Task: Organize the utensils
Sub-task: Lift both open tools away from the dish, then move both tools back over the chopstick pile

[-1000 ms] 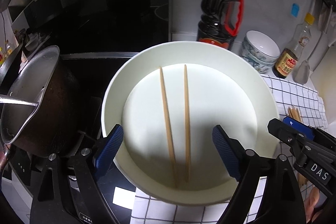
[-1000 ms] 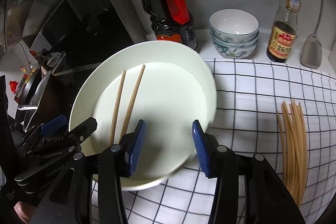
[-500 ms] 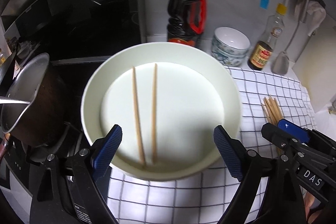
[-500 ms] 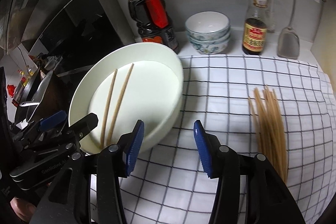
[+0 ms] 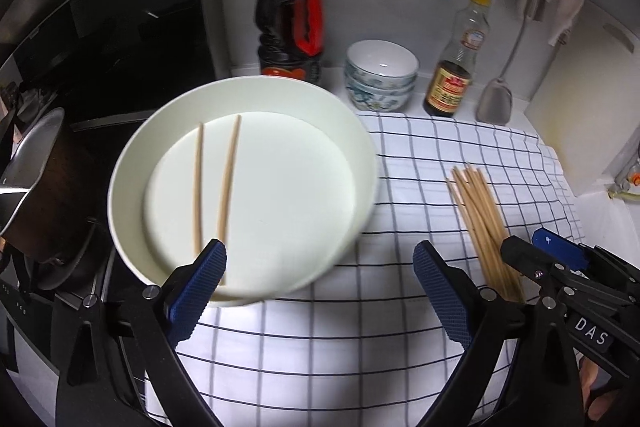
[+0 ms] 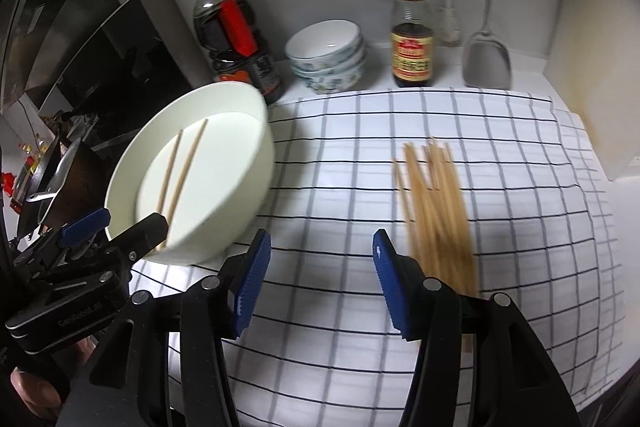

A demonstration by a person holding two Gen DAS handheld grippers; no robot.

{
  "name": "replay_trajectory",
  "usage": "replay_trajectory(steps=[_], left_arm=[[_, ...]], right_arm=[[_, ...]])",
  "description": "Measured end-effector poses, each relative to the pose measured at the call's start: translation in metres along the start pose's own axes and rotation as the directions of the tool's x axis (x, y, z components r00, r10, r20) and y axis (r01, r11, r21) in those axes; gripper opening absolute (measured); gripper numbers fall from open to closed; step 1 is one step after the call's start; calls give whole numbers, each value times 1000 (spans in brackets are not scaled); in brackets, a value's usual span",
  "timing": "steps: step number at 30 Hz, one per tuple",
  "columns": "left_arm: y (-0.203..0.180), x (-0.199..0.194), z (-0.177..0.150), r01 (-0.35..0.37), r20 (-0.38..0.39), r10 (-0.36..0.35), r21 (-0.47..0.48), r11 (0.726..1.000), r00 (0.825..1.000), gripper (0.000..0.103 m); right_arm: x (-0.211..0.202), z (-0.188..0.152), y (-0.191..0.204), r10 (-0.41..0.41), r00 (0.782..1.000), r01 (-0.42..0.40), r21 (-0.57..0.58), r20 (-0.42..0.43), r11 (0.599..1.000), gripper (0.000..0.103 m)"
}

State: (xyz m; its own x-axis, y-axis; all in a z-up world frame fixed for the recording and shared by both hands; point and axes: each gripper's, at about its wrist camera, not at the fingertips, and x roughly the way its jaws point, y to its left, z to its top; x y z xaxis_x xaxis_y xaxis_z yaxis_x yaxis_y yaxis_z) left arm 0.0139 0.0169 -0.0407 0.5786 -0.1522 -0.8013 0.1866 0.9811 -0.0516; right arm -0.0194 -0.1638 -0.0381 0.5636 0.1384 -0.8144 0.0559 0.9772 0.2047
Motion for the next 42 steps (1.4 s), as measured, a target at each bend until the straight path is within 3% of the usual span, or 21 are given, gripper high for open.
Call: replay_trajectory(steps=[11,20,29,42], left_arm=[[-63,15,-9,56,-40,-53,70,996,998,94],[-103,46,-20,68,-84,-61,84,994,995,94],[-118,89,-28,44,-102,-43,9,999,994,96],[-131,129,-38,-16,-92,17,9,1000,996,96]], right_arm=[[-4,-18,-75,-78,997,79,57,-16,995,55],[17,-29,-120,-109,993,112,47,-49,993,55],[51,-26,-142,-105,993,106,15,-60,994,57],[90,-16,-148,-104,994,101,-60,-45,993,64]])
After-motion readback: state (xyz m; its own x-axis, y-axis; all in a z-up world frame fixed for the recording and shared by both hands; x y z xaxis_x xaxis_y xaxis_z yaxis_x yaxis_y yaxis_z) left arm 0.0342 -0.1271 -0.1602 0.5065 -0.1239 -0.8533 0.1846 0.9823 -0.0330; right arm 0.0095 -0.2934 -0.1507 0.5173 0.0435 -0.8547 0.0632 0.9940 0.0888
